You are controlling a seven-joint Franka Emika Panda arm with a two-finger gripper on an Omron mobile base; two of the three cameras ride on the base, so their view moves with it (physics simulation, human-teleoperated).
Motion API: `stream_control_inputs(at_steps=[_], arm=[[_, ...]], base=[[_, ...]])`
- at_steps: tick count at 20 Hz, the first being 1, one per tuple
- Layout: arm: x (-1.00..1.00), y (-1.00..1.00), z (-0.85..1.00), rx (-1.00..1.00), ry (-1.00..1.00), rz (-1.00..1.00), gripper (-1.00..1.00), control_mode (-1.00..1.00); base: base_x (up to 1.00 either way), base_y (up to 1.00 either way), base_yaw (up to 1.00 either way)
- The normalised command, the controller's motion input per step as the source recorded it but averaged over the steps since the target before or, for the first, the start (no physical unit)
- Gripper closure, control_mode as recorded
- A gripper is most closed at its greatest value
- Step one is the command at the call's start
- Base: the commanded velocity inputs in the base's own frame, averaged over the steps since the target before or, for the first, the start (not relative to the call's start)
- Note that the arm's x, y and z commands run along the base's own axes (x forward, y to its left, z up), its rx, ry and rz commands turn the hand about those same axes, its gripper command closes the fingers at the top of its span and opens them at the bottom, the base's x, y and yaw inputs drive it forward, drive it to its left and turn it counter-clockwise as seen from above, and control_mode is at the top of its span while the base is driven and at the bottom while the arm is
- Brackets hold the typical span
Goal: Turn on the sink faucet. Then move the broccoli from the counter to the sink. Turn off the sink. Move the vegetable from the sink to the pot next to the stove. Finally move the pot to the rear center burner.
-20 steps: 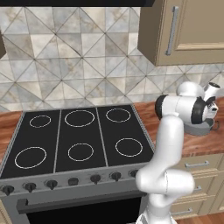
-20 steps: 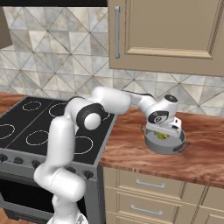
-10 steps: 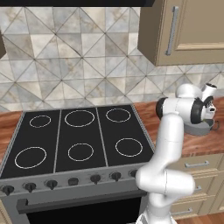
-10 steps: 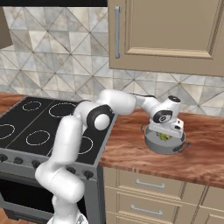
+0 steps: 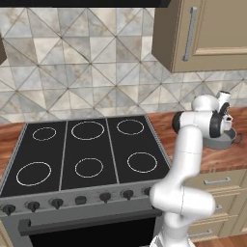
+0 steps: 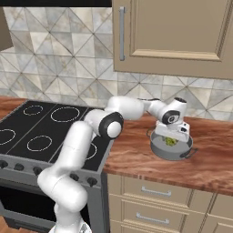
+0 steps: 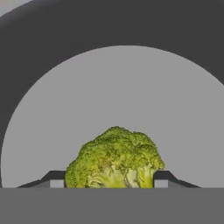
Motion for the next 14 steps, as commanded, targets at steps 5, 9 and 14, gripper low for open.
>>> stream_control_inputs(at_steps=[5, 9, 14], arm=[[-0.17, -0.01, 0.0, 0.02, -0.01, 0.0, -1.0, -1.0], [-0.41, 0.0, 0.02, 0.0, -0.05, 0.0, -1.0, -1.0], [-0.66, 0.11, 0.15, 0.0, -0.1, 0.0, -1.0, -1.0]], base=[[0.0, 0.0, 0.0], [0.0, 0.0, 0.0], [0.0, 0.0, 0.0]])
